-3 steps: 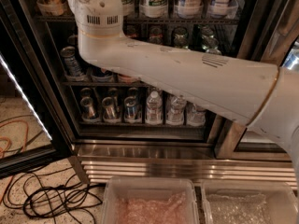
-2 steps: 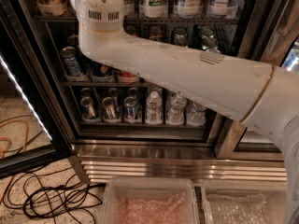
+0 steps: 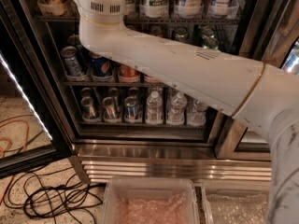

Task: Pick orange can from top shelf of fridge

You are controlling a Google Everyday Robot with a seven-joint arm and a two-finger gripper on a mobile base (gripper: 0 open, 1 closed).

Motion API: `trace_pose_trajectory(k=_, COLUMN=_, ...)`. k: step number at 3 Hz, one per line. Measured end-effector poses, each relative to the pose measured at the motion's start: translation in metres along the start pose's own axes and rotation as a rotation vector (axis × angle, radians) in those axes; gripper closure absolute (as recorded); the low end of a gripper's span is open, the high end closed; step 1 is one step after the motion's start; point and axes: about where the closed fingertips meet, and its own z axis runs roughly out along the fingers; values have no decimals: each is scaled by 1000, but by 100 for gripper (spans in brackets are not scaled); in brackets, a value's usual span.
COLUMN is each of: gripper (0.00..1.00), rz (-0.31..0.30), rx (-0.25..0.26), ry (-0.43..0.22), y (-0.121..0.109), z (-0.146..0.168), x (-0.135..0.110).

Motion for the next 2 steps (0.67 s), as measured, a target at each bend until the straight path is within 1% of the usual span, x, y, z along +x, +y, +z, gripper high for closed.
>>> trace_pose_trajectory(k=1, gripper=45, rz=0, rx=0, ry=0, y=3, z=0, x=-1)
trace_pose_trajectory(k=2, gripper=69, rz=0, rx=0, ry=0, y=3, z=0, x=-1)
